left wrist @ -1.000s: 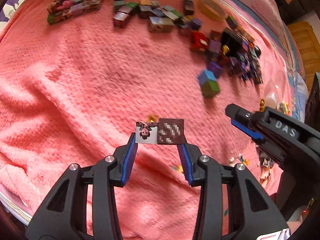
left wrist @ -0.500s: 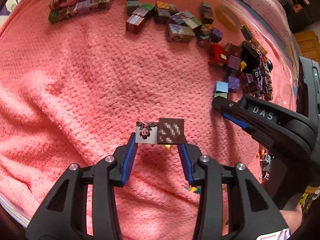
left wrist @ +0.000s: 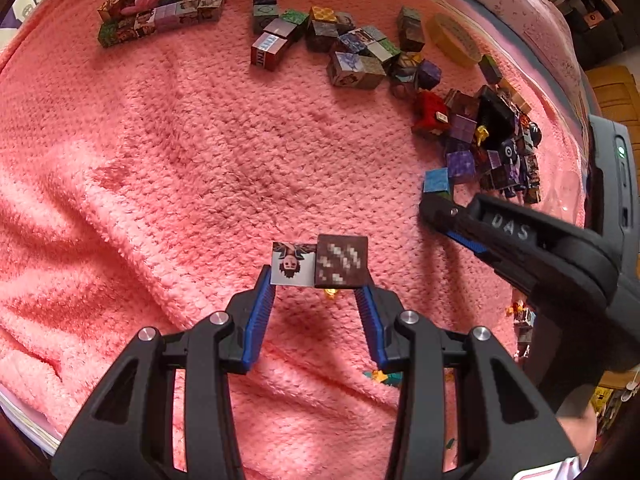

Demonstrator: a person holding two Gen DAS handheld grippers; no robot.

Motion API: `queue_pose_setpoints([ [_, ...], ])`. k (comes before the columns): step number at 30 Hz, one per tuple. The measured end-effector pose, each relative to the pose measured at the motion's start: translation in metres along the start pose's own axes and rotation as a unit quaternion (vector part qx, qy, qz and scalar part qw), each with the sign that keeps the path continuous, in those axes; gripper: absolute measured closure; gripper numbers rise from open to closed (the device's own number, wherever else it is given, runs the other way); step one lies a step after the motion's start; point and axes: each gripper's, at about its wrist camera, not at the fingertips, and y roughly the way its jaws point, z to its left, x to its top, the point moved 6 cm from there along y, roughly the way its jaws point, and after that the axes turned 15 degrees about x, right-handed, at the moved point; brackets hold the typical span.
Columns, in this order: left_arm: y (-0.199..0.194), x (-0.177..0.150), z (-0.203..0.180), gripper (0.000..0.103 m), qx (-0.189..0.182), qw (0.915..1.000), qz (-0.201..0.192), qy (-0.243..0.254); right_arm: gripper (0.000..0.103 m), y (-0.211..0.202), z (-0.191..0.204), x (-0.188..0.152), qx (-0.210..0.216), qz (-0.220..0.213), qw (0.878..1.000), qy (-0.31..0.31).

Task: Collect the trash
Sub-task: 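Carry both held stacks over the yellow-rimmed bin and open both grippers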

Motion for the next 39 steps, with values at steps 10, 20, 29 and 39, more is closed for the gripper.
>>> queue_pose_setpoints([
  [10, -0.019, -0.040, -0.028, 0.064, 0.003, 0.9986, -0.011, 0.052, 0.085, -0.058, -0.022, -0.065, 0.035, -0.025, 0.998, 0.040],
  [20, -0.051, -0.116, -0.094, 0.064, -0.016, 0.9875, -0.029, 0.154, 0.085, -0.145, -0.073, -0.140, 0.040, -0.088, 0.991, 0.094],
  [29, -0.077, -0.189, -0.164, 0.064, -0.032, 0.9612, -0.035, 0.272, 0.085, -0.214, -0.126, -0.204, 0.041, -0.151, 0.974, 0.166],
  [39, -0.100, -0.313, -0.276, 0.064, -0.072, 0.8987, -0.029, 0.432, 0.085, -0.319, -0.228, -0.309, 0.011, -0.264, 0.920, 0.290],
])
